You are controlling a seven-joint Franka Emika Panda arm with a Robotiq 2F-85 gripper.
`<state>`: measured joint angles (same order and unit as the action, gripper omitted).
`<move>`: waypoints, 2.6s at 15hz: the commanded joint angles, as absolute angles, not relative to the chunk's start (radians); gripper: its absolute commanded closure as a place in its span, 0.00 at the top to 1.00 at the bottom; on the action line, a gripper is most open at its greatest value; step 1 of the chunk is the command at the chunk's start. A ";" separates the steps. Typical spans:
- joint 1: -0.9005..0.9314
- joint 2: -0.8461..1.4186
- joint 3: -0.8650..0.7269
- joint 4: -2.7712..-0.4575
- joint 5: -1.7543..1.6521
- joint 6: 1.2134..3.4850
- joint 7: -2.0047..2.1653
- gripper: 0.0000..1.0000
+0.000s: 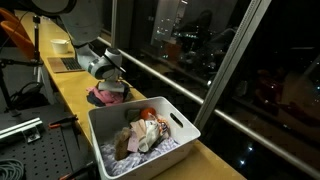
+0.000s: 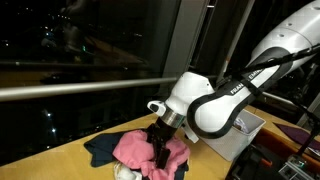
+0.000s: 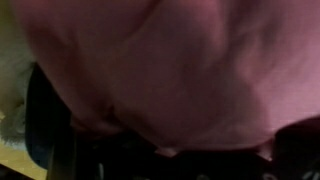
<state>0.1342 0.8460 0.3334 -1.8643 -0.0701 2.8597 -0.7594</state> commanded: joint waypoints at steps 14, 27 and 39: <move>-0.332 0.431 0.533 -2.278 0.002 2.869 -0.873 0.01; -0.554 -0.211 0.640 -2.396 0.396 2.757 -1.147 0.00; -0.280 -0.474 -0.118 -2.323 0.196 2.454 -1.194 0.00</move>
